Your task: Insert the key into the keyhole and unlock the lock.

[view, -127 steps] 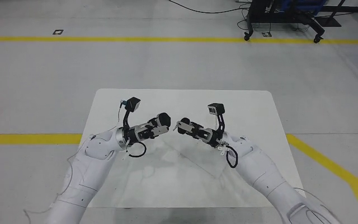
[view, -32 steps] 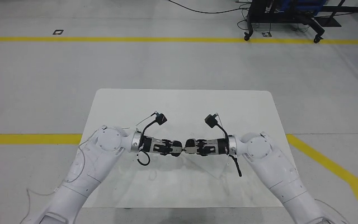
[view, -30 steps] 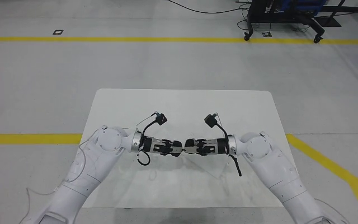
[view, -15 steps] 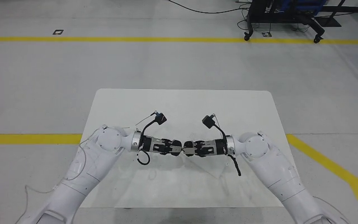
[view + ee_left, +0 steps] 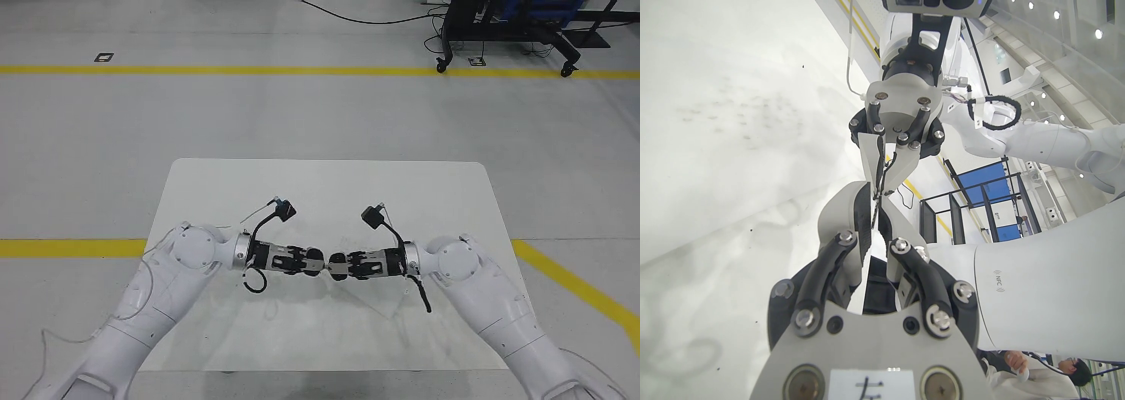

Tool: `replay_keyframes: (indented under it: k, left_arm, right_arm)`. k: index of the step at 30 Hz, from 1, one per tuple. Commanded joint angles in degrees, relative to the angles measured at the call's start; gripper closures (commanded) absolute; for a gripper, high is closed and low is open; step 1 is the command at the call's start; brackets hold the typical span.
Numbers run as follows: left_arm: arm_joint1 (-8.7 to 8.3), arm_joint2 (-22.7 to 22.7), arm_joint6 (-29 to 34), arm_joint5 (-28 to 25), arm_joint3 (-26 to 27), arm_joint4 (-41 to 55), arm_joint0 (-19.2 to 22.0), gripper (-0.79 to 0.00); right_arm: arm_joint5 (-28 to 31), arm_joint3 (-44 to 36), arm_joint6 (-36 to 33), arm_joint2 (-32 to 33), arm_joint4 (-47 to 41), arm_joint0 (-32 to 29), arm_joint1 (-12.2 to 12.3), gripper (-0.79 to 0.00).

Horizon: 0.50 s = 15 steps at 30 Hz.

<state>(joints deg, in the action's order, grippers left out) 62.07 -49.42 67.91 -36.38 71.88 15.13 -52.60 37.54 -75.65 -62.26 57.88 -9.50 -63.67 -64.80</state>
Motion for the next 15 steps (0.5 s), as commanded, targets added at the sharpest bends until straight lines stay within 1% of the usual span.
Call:
replay_keyframes:
  k: [1,6,10,15]
  left_arm:
    - [-0.12,-0.37,-0.56,-0.55,-0.22,-0.10,-0.03,-0.785]
    - [-0.54,-1.32,-1.86,-1.85,0.20,0.21,-0.28,-0.785]
    - [-0.90,-2.59,-3.73,-3.72,-0.01,0.70,-0.73,-0.785]
    - [-0.90,-2.59,-3.73,-3.72,-0.01,0.70,-0.73,-0.785]
  right_arm:
    - [0.61,0.55,0.68,0.50,-0.26,-0.14,0.14,0.000]
    - [2.48,0.87,2.64,2.41,-0.43,-1.42,0.72,0.000]
    - [4.52,0.56,4.53,5.72,-1.17,-3.49,1.62,0.000]
    - [6.79,1.09,4.56,8.02,-5.00,-5.31,2.30,0.000]
